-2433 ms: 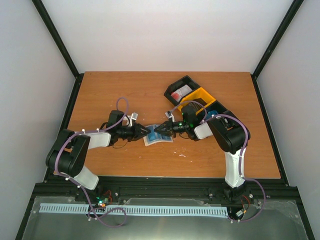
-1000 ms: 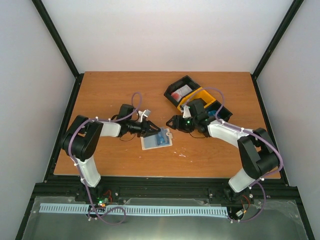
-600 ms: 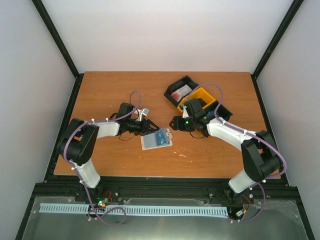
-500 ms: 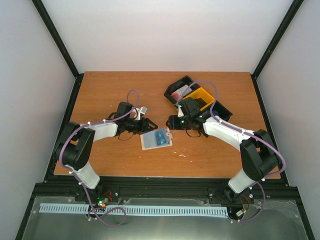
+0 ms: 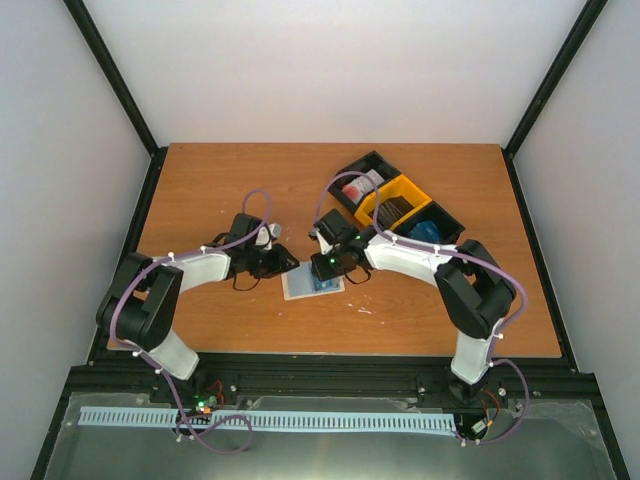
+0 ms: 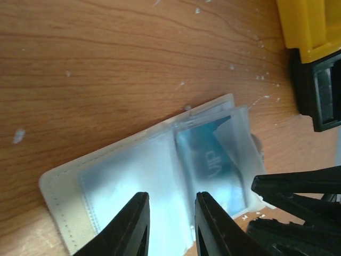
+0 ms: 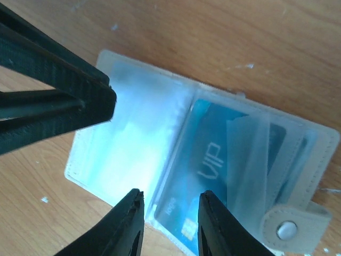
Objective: Put the credit cards into the card holder
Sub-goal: Turn over the card slot in the card holder.
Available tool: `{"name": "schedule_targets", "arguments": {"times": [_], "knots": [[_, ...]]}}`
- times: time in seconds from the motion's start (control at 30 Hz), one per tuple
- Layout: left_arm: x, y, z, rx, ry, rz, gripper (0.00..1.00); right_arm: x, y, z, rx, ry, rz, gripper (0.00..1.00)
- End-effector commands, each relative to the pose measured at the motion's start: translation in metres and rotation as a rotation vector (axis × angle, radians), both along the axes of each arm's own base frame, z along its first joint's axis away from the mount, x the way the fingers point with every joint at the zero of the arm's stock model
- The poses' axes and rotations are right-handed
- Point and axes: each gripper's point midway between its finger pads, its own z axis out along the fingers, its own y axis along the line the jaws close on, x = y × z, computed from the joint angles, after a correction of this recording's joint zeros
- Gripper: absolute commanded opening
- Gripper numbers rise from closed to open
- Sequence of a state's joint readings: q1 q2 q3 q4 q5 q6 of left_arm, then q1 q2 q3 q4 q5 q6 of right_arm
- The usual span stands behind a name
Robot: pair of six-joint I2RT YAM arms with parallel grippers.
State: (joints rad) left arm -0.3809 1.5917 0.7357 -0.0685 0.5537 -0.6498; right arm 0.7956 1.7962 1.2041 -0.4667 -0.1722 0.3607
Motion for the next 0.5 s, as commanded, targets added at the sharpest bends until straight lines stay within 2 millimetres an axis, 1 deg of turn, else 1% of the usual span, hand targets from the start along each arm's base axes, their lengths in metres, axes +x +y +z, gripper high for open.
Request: {"name": "schedule_targets", "arguments": {"times": [0.0, 0.1, 0.23, 0.27, 0.33, 0.47], "knots": [[-0.004, 0.007, -0.019, 0.061, 0.058, 0.016, 0.23, -0.006, 0.013, -0.011, 0.016, 0.057, 0.064, 0.28], [-0.008, 0.009, -0.03, 0.082, 0.093, 0.013, 0.19, -0.007, 0.022, -0.016, 0.061, 0.099, 0.075, 0.29], [-0.009, 0.011, -0.033, 0.099, 0.102, 0.015, 0.17, -0.01, 0.031, -0.021, 0.143, 0.172, 0.074, 0.29], [-0.008, 0.011, -0.035, 0.102, 0.105, 0.015, 0.16, -0.009, 0.032, -0.022, 0.151, 0.182, 0.071, 0.29], [-0.015, 0.015, -0.042, 0.123, 0.144, 0.016, 0.14, -0.006, 0.032, -0.026, 0.16, 0.195, 0.058, 0.27], [-0.017, 0.017, -0.045, 0.133, 0.157, 0.02, 0.12, -0.001, 0.032, -0.031, 0.193, 0.237, 0.033, 0.27]]}}
